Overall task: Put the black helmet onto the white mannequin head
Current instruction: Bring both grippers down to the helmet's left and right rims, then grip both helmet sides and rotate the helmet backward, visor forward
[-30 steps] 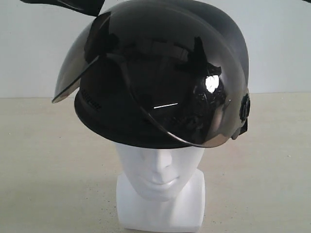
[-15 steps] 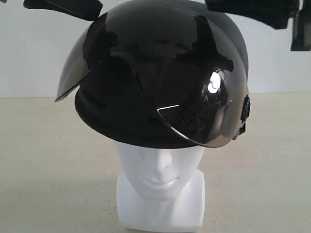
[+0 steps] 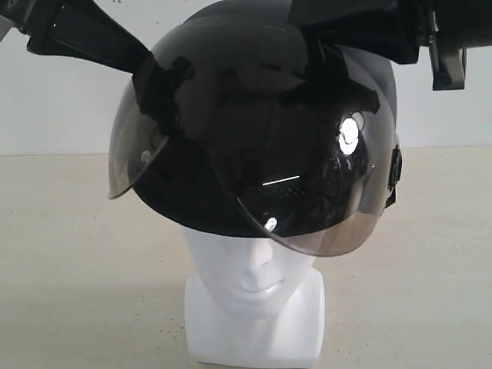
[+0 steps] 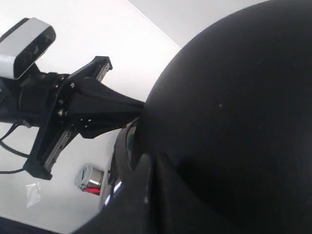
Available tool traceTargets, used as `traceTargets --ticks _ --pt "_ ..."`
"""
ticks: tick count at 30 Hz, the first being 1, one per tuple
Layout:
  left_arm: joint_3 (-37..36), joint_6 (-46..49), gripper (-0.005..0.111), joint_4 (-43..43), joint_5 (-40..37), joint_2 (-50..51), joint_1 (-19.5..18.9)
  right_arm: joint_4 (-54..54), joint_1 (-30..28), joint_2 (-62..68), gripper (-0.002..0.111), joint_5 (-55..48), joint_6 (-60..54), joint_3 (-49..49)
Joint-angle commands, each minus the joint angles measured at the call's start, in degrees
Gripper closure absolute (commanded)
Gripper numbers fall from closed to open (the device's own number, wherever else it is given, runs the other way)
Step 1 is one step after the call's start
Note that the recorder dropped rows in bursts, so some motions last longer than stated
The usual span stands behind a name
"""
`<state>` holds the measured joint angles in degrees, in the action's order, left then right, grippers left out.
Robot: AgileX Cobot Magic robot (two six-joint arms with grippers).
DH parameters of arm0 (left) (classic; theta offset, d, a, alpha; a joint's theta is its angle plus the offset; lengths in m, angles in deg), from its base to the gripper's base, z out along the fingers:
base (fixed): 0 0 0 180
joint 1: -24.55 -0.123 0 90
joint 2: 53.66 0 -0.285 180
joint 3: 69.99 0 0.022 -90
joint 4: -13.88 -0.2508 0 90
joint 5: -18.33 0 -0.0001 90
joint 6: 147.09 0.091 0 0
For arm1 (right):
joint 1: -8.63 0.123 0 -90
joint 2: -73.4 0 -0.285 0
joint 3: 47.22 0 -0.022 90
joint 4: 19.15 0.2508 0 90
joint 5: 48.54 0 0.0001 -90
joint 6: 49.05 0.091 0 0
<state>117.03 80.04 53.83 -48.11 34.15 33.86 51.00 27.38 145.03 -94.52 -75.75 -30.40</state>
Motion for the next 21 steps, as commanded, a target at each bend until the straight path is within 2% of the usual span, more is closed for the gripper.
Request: traceTargets --ticks 1,11,21 --pt "-3.2 1.5 0.102 5.2 -3.5 0.6 1.0 -5.2 0.2 0.3 0.108 -2.7 1.9 0.3" --pt "-4.0 1.4 0.102 7.7 -3.5 0.0 1.2 -10.1 0.2 0.3 0.108 -5.1 5.4 0.4" --pt "-9.3 2.2 0.102 9.2 -3.5 -0.5 1.2 -13.9 1.6 0.3 0.108 -5.9 8.4 0.4"
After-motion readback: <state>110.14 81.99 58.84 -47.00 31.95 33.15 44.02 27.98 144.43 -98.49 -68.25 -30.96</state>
